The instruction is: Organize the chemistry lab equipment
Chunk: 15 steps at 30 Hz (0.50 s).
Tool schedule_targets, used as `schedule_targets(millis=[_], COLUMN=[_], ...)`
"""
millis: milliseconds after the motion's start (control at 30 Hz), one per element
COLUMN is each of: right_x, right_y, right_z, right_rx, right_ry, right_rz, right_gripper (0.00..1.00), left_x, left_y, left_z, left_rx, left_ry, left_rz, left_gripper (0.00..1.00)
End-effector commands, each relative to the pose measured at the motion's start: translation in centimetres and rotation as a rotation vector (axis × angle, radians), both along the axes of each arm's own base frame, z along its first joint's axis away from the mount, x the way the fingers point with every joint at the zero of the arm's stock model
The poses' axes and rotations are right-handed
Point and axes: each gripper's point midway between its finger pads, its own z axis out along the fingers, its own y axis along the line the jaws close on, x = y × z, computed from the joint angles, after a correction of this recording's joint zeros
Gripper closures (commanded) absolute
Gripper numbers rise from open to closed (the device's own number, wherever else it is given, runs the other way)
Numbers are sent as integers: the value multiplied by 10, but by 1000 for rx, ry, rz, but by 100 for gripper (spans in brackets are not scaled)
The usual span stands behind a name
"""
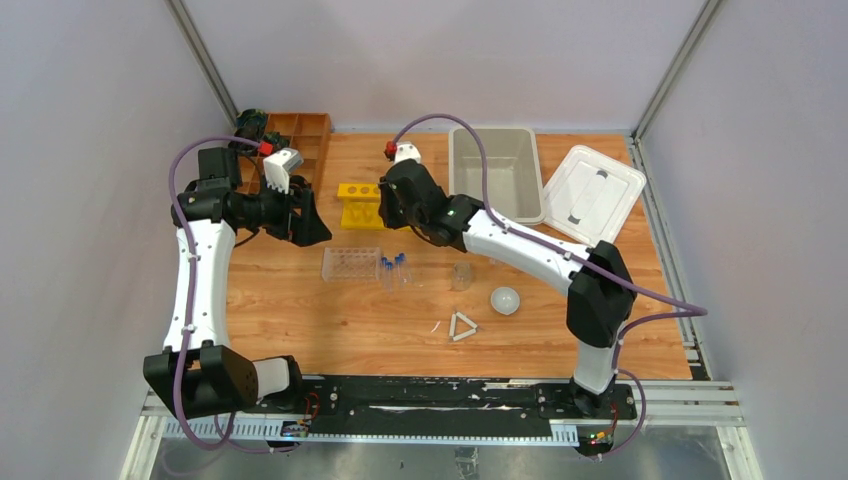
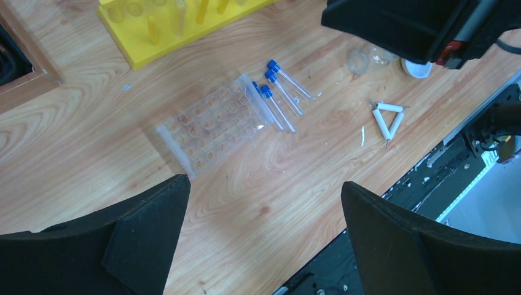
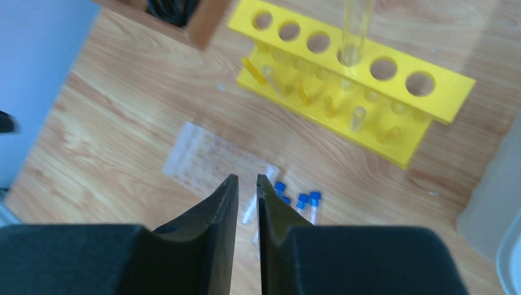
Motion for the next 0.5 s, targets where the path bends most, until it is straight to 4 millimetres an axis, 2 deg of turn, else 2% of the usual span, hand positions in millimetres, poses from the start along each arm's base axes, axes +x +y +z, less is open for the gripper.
schedule_targets(millis=[0,100,200,467], right_x=[-17,-24,-29,-36], right_y=[-27,-38,-41,-36], right_z=[-67,-98,-119,-153], right_rx=[-181,-234,-267,-314], right_ry=[94,139,175,249], right_rz=[-19,-25,-11,31], right_gripper=[75,71,70,67], left_x=[-1,-1,-1,-3], left_y=[-2,-3,-2,-1], left_z=[5,4,3,4], left_rx=[-23,-24,-19,-7], left_ry=[-16,-13,-14,-21], left_rz=[-9,-11,-11,-6], left_gripper=[0,0,0,0])
